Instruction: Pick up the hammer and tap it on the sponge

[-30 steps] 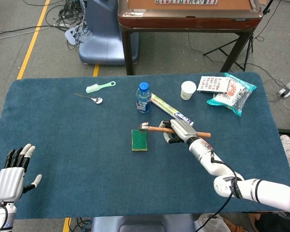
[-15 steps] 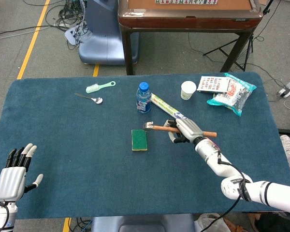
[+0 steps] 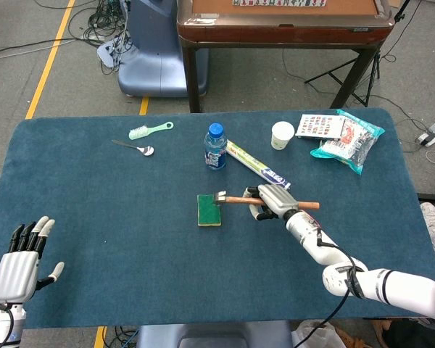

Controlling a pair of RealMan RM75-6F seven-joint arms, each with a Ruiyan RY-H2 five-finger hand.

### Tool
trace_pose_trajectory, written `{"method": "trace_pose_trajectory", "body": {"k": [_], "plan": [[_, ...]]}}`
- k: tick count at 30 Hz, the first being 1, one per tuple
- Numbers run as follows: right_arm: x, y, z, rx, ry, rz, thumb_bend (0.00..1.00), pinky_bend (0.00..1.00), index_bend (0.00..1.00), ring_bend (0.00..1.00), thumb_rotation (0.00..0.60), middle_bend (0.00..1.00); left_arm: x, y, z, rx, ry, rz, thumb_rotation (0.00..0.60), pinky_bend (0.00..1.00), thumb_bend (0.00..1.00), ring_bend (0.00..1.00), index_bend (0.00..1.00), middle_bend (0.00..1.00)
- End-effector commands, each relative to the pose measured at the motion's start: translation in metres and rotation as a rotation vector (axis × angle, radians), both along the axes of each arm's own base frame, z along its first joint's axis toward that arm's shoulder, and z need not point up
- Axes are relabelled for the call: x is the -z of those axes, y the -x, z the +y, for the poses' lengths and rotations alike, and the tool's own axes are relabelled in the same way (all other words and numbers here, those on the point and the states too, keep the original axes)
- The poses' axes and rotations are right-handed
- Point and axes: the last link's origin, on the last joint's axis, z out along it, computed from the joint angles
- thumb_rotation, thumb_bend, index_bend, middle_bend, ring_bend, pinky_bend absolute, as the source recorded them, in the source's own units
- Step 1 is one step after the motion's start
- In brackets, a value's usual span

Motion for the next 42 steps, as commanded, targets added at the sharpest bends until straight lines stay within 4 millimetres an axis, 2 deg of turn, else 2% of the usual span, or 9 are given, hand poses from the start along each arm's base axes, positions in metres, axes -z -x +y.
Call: {"method": "trace_pose_trajectory", "body": {"k": [1, 8, 14, 20, 27, 36, 42], "plan": [[0.012, -0.002, -0.002, -0.008, -0.012, 0.019, 1.00, 0.79, 0.67, 0.68, 0.600, 0.80, -0.001, 0.001, -0.001, -0.004, -0.002, -0.001, 0.600, 0.00, 0.23, 0.04, 0.07, 0.07], [0.031, 0.001, -0.004, -0.011, -0.040, 0.069, 1.00, 0.79, 0.67, 0.68, 0.600, 0.80, -0.002, 0.005, -0.004, -0.017, -0.003, -0.001, 0.600, 0.00, 0.23, 0.04, 0.07, 0.07], [0.033, -0.001, -0.006, -0.018, -0.042, 0.097, 1.00, 0.79, 0.67, 0.68, 0.600, 0.80, -0.002, 0.006, -0.005, -0.017, -0.005, -0.002, 0.600, 0.00, 0.23, 0.04, 0.07, 0.07], [0.009, -0.015, -0.004, -0.016, 0.002, -0.002, 1.00, 0.79, 0.67, 0.68, 0.600, 0.80, -0.004, 0.005, -0.006, -0.014, -0.011, -0.003, 0.600, 0.00, 0.23, 0.04, 0.07, 0.07], [-0.018, -0.009, 0.001, -0.008, 0.044, -0.040, 1.00, 0.79, 0.67, 0.68, 0.600, 0.80, -0.002, 0.002, -0.003, 0.000, -0.003, -0.006, 0.600, 0.00, 0.23, 0.04, 0.07, 0.07], [-0.027, 0.010, 0.006, 0.024, 0.050, -0.035, 1.00, 0.79, 0.67, 0.68, 0.600, 0.80, 0.001, -0.002, 0.001, 0.011, 0.007, -0.002, 0.600, 0.00, 0.23, 0.04, 0.07, 0.07], [-0.030, 0.015, 0.006, 0.032, 0.050, -0.031, 1.00, 0.79, 0.67, 0.68, 0.600, 0.80, 0.002, -0.004, 0.001, 0.013, 0.014, 0.002, 0.600, 0.00, 0.23, 0.04, 0.07, 0.07]]}}
